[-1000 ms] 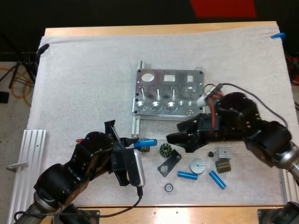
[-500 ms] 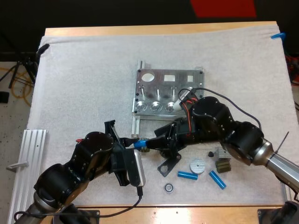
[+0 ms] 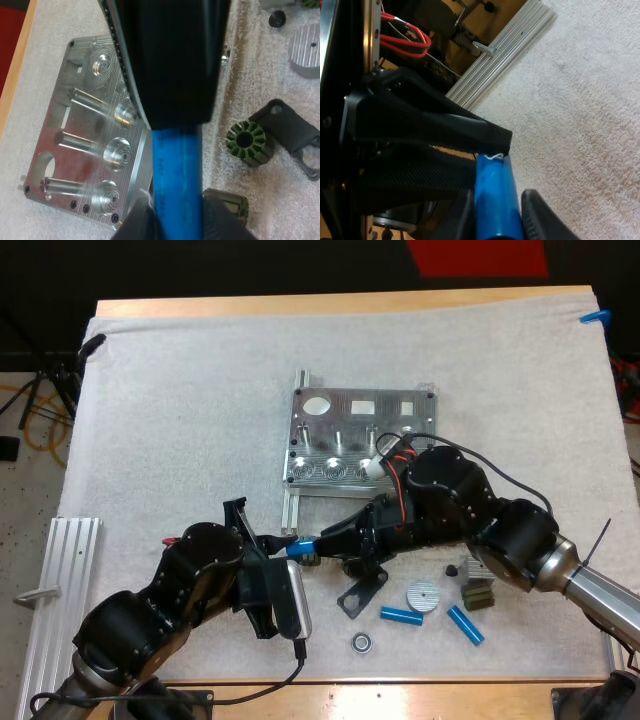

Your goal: Load cells from left to right

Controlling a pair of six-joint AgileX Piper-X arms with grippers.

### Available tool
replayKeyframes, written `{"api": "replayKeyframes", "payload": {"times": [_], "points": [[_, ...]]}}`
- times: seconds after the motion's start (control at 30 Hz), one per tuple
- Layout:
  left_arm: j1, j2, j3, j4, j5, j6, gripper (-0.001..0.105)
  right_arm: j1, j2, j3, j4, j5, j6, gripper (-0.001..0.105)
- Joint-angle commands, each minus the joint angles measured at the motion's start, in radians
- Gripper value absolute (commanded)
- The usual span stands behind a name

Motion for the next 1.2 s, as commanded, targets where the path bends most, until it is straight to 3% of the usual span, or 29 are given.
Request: {"api": "replayKeyframes", "payload": {"times": [0.0,0.03,0.13,0.2,0.27,0.43,0.47,0.6,0.9,1.17], "points": [[-0.006,-0.005,-0.003,-0.019,-0.017,-0.033,0.007,0.0,-0.003,-0.008,-0.003,-0.008,-0.004,0.0],[-0.006,-0.009,-0.003,-0.02,-0.019,-0.039,0.011,0.0,-0.003,-0.008,-0.003,-0.008,-0.004,0.0],[-0.006,-0.03,-0.003,-0.026,-0.029,-0.091,0.035,0.0,-0.003,-0.016,0.002,-0.008,-0.007,0.0],[-0.006,-0.055,-0.003,-0.022,-0.044,-0.153,0.058,0.0,-0.003,-0.04,0.027,-0.003,-0.048,0.0],[-0.006,-0.081,-0.003,-0.011,-0.064,-0.21,0.065,0.0,-0.003,-0.079,0.083,0.042,-0.097,0.0],[0.018,-0.167,-0.003,0.01,-0.086,-0.362,0.062,-0.003,0.0,-0.206,0.332,0.293,-0.276,0.0],[0.027,-0.191,-0.003,0.02,-0.084,-0.398,0.061,-0.003,0.007,-0.257,0.437,0.395,-0.349,0.0],[0.052,-0.238,-0.003,0.079,-0.083,-0.502,0.061,-0.003,0.061,-0.359,0.6,0.543,-0.455,0.0],[0.056,-0.29,-0.003,0.101,-0.082,-0.627,0.061,-0.017,0.294,-0.558,0.71,0.78,-0.58,0.0],[0.056,-0.29,-0.003,0.07,-0.099,-0.631,0.061,-0.146,0.537,-0.776,0.815,0.8,-0.579,0.0]]}}
